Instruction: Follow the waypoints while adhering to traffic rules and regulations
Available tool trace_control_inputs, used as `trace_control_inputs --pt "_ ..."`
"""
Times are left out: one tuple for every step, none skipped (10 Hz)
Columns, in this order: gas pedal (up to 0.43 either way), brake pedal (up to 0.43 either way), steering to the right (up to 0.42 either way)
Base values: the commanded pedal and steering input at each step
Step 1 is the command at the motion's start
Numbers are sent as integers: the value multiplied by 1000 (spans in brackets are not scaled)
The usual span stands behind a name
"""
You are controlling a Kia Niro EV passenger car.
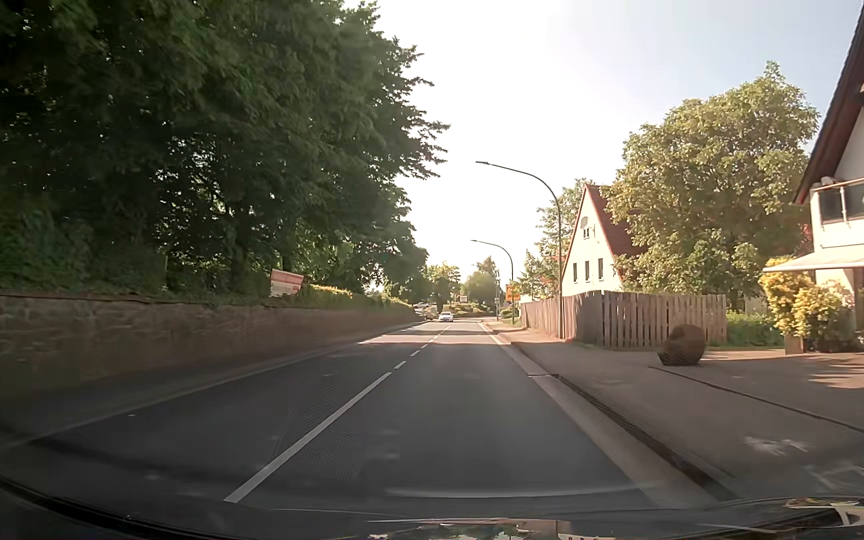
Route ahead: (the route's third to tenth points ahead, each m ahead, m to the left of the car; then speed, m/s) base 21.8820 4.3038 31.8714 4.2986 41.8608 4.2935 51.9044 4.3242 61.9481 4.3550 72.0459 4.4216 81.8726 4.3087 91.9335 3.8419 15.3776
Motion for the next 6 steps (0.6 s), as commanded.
trace_control_inputs --pt "169 0 -2" --pt "169 0 -1" --pt "169 0 -1" --pt "169 0 -1" --pt "157 0 -1" --pt "157 0 -1"
